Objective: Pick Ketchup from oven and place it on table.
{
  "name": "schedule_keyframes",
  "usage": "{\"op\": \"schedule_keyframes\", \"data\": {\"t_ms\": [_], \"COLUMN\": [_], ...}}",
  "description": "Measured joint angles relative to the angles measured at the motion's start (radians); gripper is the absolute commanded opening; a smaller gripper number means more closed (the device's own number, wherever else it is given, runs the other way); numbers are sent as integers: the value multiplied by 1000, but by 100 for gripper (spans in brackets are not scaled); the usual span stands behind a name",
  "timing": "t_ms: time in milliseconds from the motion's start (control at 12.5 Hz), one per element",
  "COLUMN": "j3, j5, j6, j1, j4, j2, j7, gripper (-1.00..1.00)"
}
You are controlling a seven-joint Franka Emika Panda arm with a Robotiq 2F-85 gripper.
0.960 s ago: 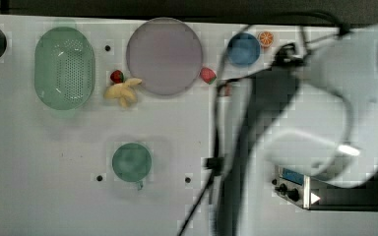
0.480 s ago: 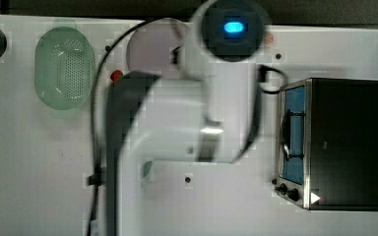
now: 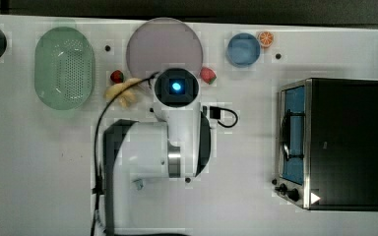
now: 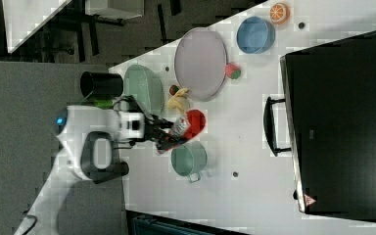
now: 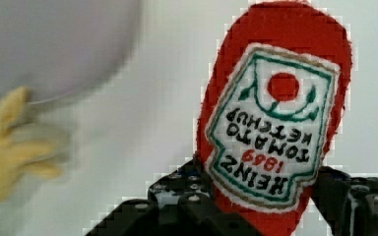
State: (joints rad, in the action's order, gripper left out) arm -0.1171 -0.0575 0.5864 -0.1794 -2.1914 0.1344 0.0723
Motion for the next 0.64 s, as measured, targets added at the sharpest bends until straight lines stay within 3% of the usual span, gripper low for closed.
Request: {"op": "schedule_keyframes", "data": {"t_ms": [480,640], "j3": [-71,-84], "j5": [29,23], "j6": [329,381], "j1": [89,82], "j4": [-102,-94], "j2": [69,172], "j7": [0,0], "gripper": [24,59]}}
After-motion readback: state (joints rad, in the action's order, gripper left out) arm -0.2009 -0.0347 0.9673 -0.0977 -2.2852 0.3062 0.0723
